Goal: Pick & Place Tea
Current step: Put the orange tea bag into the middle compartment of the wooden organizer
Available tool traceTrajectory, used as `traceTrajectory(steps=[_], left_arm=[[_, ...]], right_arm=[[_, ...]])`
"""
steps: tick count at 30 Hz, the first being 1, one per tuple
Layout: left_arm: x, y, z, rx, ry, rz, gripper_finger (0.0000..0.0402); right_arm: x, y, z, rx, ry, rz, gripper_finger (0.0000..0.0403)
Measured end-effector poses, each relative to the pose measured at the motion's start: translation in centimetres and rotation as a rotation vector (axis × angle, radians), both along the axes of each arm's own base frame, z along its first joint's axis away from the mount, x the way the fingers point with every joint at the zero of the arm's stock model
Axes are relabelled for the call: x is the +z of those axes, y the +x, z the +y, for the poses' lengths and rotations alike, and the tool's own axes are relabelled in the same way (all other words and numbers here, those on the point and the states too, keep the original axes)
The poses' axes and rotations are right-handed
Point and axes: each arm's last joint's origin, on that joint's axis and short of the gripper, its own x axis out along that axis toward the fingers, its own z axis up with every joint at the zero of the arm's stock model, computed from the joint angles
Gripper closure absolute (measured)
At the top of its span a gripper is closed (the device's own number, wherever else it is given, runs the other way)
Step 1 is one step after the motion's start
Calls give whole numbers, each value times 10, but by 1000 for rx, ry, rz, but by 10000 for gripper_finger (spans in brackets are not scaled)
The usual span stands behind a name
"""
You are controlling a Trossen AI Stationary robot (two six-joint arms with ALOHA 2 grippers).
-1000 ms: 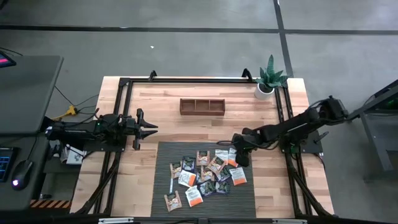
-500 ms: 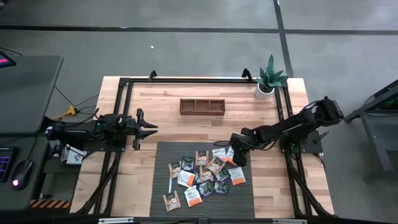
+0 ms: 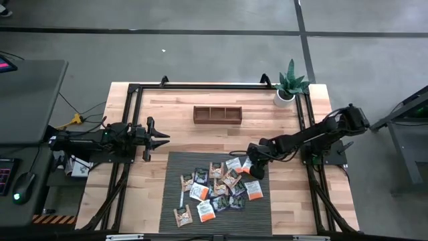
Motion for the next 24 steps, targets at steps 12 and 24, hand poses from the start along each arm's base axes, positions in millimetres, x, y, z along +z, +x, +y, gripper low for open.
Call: traceTrajectory(steps=[12,24], left_arm=[[0,0,0,0,0,0,319],[0,0,0,0,0,0,319]], right_arm=[[23,-11,-4,19,-58,-45,402],[69,2,-15,81,-403,-16,402]])
